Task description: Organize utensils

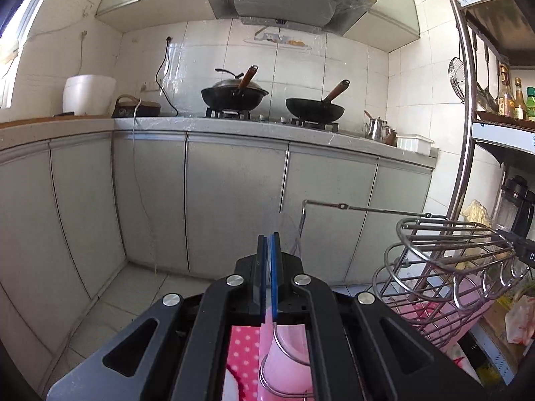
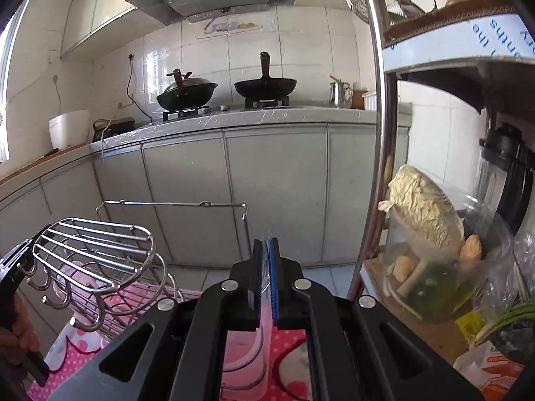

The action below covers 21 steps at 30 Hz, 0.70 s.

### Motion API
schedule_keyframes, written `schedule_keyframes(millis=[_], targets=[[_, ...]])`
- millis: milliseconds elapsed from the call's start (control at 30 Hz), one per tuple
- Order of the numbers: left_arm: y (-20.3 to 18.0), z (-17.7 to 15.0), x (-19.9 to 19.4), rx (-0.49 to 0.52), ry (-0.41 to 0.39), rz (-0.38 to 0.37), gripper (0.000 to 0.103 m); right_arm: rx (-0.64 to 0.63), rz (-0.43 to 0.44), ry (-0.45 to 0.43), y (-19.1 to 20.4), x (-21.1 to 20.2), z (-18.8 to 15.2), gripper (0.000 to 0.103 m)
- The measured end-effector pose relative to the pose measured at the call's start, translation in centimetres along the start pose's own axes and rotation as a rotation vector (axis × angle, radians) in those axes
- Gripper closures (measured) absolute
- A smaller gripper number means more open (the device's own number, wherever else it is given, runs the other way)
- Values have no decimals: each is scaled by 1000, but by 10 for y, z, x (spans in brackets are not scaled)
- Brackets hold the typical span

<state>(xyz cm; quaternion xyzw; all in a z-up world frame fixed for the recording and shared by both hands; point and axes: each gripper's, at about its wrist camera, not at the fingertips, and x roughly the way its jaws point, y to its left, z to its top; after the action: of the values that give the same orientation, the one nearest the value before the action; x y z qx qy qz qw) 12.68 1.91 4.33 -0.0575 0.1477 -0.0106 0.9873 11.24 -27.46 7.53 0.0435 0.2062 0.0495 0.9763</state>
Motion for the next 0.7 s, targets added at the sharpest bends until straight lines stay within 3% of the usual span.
schedule_keyframes(millis=[167, 233, 267, 300, 467, 700], targets=[[9, -1, 4, -54, 84, -50, 102, 23, 43, 59, -3, 1, 1, 95], [10, 0, 5, -73, 105, -61, 101, 40, 52, 79, -5, 2, 0, 80], [10, 1, 5, -79, 113, -62, 100, 51, 61, 77, -6, 0, 1, 64], [11, 2, 5, -84, 123, -67, 99, 61, 71, 68, -8, -3, 1, 57], [20, 4, 8, -144, 197, -85, 67, 58, 78, 58, -8, -17, 2, 54], [25, 11, -13, -123, 203, -76, 60, 117, 96, 67, -15, -41, -14, 53]])
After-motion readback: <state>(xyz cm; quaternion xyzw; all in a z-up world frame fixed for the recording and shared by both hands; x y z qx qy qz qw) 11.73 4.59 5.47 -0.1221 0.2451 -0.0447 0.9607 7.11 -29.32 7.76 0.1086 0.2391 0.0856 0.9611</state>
